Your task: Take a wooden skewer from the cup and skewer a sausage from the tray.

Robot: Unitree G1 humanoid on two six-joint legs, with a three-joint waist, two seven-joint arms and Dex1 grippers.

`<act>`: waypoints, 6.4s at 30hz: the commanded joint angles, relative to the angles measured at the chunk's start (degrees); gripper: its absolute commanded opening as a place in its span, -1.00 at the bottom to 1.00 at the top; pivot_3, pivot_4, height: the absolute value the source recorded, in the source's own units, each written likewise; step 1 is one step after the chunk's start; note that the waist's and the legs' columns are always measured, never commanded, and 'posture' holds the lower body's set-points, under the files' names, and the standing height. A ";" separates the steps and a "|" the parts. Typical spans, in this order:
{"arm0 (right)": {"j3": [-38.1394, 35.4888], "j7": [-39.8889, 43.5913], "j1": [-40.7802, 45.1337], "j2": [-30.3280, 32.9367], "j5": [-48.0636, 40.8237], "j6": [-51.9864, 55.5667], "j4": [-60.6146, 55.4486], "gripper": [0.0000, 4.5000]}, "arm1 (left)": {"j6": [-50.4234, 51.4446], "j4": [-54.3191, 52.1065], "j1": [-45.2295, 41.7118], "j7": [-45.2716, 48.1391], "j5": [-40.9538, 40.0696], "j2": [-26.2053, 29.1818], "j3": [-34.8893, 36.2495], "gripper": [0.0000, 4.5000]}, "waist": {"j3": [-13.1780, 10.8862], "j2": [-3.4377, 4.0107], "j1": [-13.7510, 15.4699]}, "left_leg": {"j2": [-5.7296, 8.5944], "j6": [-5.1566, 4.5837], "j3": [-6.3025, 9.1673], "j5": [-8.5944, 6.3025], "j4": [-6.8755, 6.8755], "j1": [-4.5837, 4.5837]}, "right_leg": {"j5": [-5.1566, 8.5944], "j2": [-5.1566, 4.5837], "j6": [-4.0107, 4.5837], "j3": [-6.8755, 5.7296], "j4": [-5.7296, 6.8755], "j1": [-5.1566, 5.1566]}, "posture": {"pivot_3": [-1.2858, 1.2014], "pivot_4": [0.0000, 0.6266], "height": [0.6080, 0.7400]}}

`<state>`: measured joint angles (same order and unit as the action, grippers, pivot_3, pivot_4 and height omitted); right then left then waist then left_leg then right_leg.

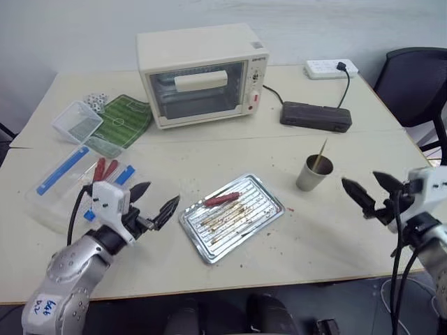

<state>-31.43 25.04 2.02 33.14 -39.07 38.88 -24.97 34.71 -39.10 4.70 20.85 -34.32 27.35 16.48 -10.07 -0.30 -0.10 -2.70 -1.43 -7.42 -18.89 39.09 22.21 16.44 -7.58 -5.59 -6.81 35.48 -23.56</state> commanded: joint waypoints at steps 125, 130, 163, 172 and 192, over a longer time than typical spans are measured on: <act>14.54 -51.80 43.90 -38.59 -44.97 2.20 22.22 -1.00 | -14.27 24.48 -31.66 5.06 11.88 -13.87 -16.43 -0.55 | -0.09 0.12 -1.56 | 0.04 0.07 -0.86 0.37 0.00 0.83 | -0.23 0.15 -0.41 0.39 0.30 -1.17 | 0.03 -0.52 1.00; 14.61 -51.81 43.80 -38.50 -45.02 2.15 22.14 -1.00 | -14.40 25.19 -32.14 4.92 12.20 -14.00 -16.53 -0.68 | -0.09 0.12 -1.56 | 0.04 0.07 -0.86 0.37 0.00 0.83 | -0.23 0.15 -0.41 0.38 0.30 -1.17 | 0.03 -0.52 1.00; 14.75 -50.81 43.12 -38.80 -46.07 1.06 20.99 -0.37 | -16.06 27.62 -34.12 4.08 12.70 -14.49 -15.54 -1.00 | -0.09 0.12 -1.55 | 0.04 0.07 -0.87 0.37 0.00 0.83 | -0.24 0.15 -0.41 0.38 0.30 -1.17 | 0.03 -0.52 1.00; 19.33 -41.33 45.45 -27.12 -37.39 6.40 20.81 0.66 | -13.89 25.22 -33.28 5.02 11.96 -10.46 -13.19 -1.00 | -0.09 0.12 -1.57 | 0.06 0.07 -0.87 0.37 0.01 0.84 | -0.23 0.14 -0.41 0.39 0.30 -1.17 | 0.03 -0.52 1.00; 59.80 28.85 49.81 1.95 18.03 -13.16 22.14 0.99 | 2.21 -1.88 -3.13 10.06 -0.84 10.69 9.52 -1.00 | -0.16 -0.02 -1.25 | 0.04 0.08 -0.90 0.36 0.05 0.84 | -0.23 0.02 -0.39 0.37 0.33 -1.27 | 0.03 -0.52 1.00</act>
<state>28.84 51.32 51.67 35.47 -22.89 27.72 -2.05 36.88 -37.76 1.09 31.69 -33.72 37.42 23.95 -10.23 -0.32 -1.35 -2.65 -1.35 -8.28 -18.53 39.15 23.05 16.21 -7.58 -5.97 -6.47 35.79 -24.79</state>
